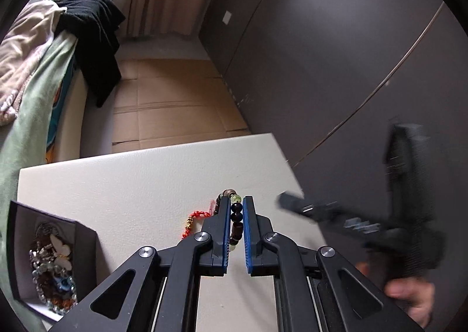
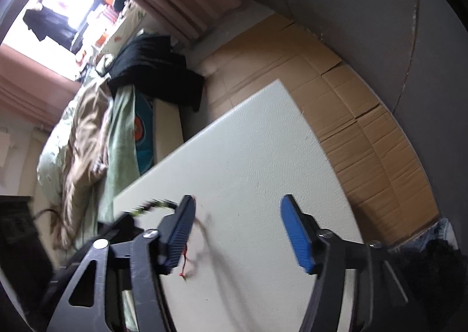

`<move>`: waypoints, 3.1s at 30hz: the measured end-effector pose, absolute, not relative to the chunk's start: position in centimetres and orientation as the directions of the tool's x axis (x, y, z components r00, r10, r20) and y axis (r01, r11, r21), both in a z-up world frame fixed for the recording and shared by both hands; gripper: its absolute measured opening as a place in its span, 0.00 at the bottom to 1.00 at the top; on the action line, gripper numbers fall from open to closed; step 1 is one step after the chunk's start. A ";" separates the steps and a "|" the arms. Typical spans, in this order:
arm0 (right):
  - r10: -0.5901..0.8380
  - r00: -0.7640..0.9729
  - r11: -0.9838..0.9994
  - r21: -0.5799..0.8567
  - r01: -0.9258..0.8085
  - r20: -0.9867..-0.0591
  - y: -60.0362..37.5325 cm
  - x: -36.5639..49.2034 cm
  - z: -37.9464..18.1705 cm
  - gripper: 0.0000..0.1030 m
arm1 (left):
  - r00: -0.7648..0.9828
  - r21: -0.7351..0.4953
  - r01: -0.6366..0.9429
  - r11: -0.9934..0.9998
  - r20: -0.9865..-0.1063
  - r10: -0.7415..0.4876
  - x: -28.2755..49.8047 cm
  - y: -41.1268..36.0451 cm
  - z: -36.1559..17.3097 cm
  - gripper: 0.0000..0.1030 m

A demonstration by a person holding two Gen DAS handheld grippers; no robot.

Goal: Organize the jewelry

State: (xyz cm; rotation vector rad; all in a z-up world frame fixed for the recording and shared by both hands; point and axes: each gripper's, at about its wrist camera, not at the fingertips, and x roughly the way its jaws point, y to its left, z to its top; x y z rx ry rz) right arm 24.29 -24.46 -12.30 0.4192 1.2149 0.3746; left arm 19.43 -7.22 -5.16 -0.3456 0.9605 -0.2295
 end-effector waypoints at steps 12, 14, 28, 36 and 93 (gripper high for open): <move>0.519 0.206 0.854 0.490 -0.178 -0.830 -18.8 24.0 -14.0 0.44 | 0.615 -0.331 -0.053 0.942 -0.754 -0.231 16.8 -2.9 -2.7 0.07; 0.511 0.205 0.857 0.476 -0.199 -0.835 -18.1 23.8 -14.0 0.44 | 0.617 -0.328 -0.086 0.941 -0.759 -0.208 16.0 -1.6 -2.7 0.07; 0.409 0.236 0.901 0.350 -0.254 -0.881 -15.3 23.5 -14.8 0.04 | 0.641 -0.284 -0.229 0.931 -0.764 -0.076 10.7 4.8 -1.4 0.08; 0.561 0.259 0.823 0.495 -0.280 -0.786 -15.5 22.0 -11.6 0.04 | 0.639 -0.290 -0.272 0.918 -0.767 -0.054 9.0 6.5 -1.6 0.08; 0.520 0.414 0.852 0.417 -0.317 -0.747 -17.6 16.4 -4.5 0.90 | 0.742 -0.258 -0.307 0.916 -0.668 0.061 4.4 4.7 1.8 1.00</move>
